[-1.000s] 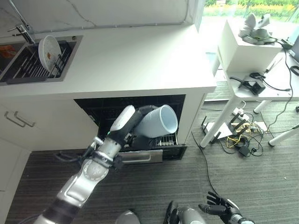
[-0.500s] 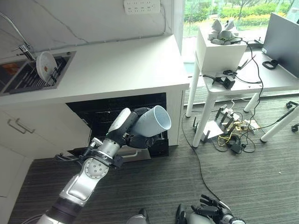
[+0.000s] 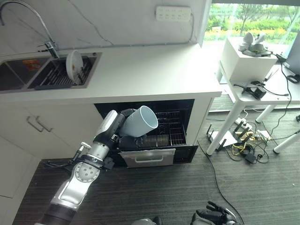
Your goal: Place the dishes in the dishwasher.
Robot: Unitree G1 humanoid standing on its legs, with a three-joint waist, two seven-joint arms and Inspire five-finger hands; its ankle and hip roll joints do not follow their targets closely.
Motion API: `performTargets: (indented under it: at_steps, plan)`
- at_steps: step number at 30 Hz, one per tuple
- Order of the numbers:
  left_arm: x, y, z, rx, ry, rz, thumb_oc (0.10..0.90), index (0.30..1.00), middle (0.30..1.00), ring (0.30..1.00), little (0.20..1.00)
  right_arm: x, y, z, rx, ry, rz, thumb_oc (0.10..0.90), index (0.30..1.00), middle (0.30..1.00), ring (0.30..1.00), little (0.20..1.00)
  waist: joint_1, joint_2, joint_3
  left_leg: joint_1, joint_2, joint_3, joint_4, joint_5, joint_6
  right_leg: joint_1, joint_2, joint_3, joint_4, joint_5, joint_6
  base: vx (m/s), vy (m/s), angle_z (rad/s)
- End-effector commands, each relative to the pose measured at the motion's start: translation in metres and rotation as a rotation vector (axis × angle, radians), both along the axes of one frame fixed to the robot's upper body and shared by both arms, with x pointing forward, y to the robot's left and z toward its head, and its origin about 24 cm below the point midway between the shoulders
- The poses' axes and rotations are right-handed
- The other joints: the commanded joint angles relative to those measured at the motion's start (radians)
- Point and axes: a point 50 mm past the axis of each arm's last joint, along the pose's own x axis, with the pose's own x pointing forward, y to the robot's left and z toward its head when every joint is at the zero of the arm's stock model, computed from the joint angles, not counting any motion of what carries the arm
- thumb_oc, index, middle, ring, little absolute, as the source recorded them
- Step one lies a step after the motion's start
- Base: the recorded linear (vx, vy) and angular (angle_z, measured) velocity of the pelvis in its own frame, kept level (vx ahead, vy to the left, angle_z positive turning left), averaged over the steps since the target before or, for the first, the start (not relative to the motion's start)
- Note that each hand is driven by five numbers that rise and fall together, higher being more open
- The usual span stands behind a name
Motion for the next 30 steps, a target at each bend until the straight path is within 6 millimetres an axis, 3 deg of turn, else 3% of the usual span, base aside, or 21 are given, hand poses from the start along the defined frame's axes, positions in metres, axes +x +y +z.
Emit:
performTargets:
  at_steps: [1, 3, 6, 10, 16, 18, 19, 20, 21, 24, 27, 30]
  plan:
    - [0.010, -0.018, 0.067, -0.020, -0.308, -0.089, 0.400, 0.300, 0.300, 0.300, 0.300, 0.016, -0.015, 0.010, -0.039, -0.087, -0.036, 0.800, 0.900, 0.900, 0.900, 0.900, -0.036, 0.019, -0.004, 0.004, 0.035, -0.134, 0.027, -0.127, -0.062, 0.023, 0.090, -0.044, 0.000, 0.032, 0.025, 0.08, 0.031, 0.68]
    - [0.010, -0.019, 0.069, -0.009, -0.311, -0.086, 0.400, 0.300, 0.300, 0.300, 0.300, 0.015, -0.015, 0.010, -0.035, -0.082, -0.041, 0.800, 0.900, 0.900, 0.900, 0.900, -0.050, 0.007, 0.010, 0.016, 0.029, -0.110, 0.027, -0.135, -0.068, -0.031, 0.101, -0.071, 0.000, 0.037, 0.021, 0.10, -0.085, 0.12]
    - [0.014, -0.021, 0.072, 0.006, -0.312, -0.106, 0.400, 0.300, 0.300, 0.300, 0.300, 0.003, -0.016, 0.007, -0.022, -0.060, -0.080, 0.800, 0.900, 0.900, 0.900, 0.900, -0.072, -0.008, 0.009, 0.028, 0.005, -0.120, 0.027, -0.144, -0.072, -0.108, 0.111, 0.003, 0.000, 0.033, 0.027, 0.17, -0.248, 0.01]
    - [0.014, -0.017, 0.072, -0.020, -0.320, -0.075, 0.400, 0.300, 0.300, 0.300, 0.300, -0.005, -0.019, 0.004, -0.031, -0.009, -0.055, 0.800, 0.900, 0.900, 0.900, 0.900, -0.061, -0.008, -0.026, 0.024, -0.003, -0.133, 0.027, -0.146, -0.079, -0.069, 0.144, 0.049, 0.000, -0.036, -0.004, 0.17, -0.223, 0.37]
    - [0.012, -0.017, 0.070, -0.020, -0.321, -0.047, 0.400, 0.300, 0.300, 0.300, 0.300, -0.010, -0.028, 0.005, -0.048, 0.015, -0.060, 0.800, 0.900, 0.900, 0.900, 0.900, -0.066, -0.002, -0.033, 0.034, 0.049, -0.098, 0.027, -0.118, -0.102, 0.007, 0.180, 0.051, 0.000, -0.111, -0.049, 0.15, -0.188, -0.12]
    - [0.012, -0.018, 0.071, -0.036, -0.333, -0.043, 0.400, 0.300, 0.300, 0.300, 0.300, -0.013, -0.032, 0.006, -0.063, 0.020, -0.061, 0.800, 0.900, 0.900, 0.900, 0.900, -0.068, -0.010, -0.025, 0.051, 0.056, -0.066, 0.027, -0.096, -0.117, 0.016, 0.167, 0.043, 0.000, -0.116, -0.056, 0.11, -0.074, 0.04]
    - [0.013, -0.020, 0.072, -0.043, -0.338, -0.047, 0.400, 0.300, 0.300, 0.300, 0.300, -0.013, -0.036, 0.008, -0.075, 0.023, -0.058, 0.800, 0.900, 0.900, 0.900, 0.900, -0.062, -0.021, -0.016, 0.051, 0.054, -0.054, 0.027, -0.056, -0.131, 0.026, 0.156, 0.045, 0.000, -0.115, -0.062, 0.10, -0.042, 0.23]
    - [0.013, -0.023, 0.075, -0.051, -0.352, -0.064, 0.400, 0.300, 0.300, 0.300, 0.300, -0.015, -0.042, 0.010, -0.092, 0.020, -0.070, 0.800, 0.900, 0.900, 0.900, 0.900, -0.052, -0.035, 0.007, 0.019, 0.070, -0.056, 0.027, 0.035, -0.157, 0.038, 0.144, 0.054, 0.000, -0.112, -0.073, 0.08, 0.144, 0.27]
    - [0.012, -0.023, 0.078, -0.054, -0.365, -0.072, 0.400, 0.300, 0.300, 0.300, 0.300, -0.013, -0.053, 0.014, -0.109, 0.005, -0.083, 0.800, 0.900, 0.900, 0.900, 0.900, -0.050, -0.017, 0.025, -0.037, 0.131, -0.104, 0.027, 0.056, -0.185, 0.047, 0.151, 0.051, 0.000, -0.124, -0.079, 0.06, 0.191, 0.23]
    - [0.014, -0.020, 0.077, -0.066, -0.356, -0.062, 0.400, 0.300, 0.300, 0.300, 0.300, -0.011, -0.059, 0.017, -0.115, -0.013, -0.089, 0.800, 0.900, 0.900, 0.900, 0.900, -0.056, 0.007, 0.026, -0.076, 0.184, -0.174, 0.027, 0.032, -0.210, 0.052, 0.147, 0.043, 0.000, -0.137, -0.074, 0.05, 0.308, 0.13]
    - [0.016, -0.019, 0.075, -0.080, -0.349, -0.054, 0.400, 0.300, 0.300, 0.300, 0.300, -0.016, -0.060, 0.016, -0.109, 0.010, -0.124, 0.800, 0.900, 0.900, 0.900, 0.900, -0.074, 0.023, 0.019, -0.084, 0.225, -0.187, 0.027, 0.033, -0.236, 0.058, 0.120, 0.036, 0.000, -0.146, -0.063, 0.08, 0.398, -0.07]
    - [0.017, -0.021, 0.070, -0.078, -0.327, -0.056, 0.400, 0.300, 0.300, 0.300, 0.300, -0.023, -0.058, 0.014, -0.111, 0.034, -0.174, 0.800, 0.900, 0.900, 0.900, 0.900, -0.081, 0.038, 0.016, -0.062, 0.218, -0.174, 0.027, 0.010, -0.240, 0.067, 0.080, 0.016, 0.000, -0.137, -0.044, 0.10, 0.408, 0.03]
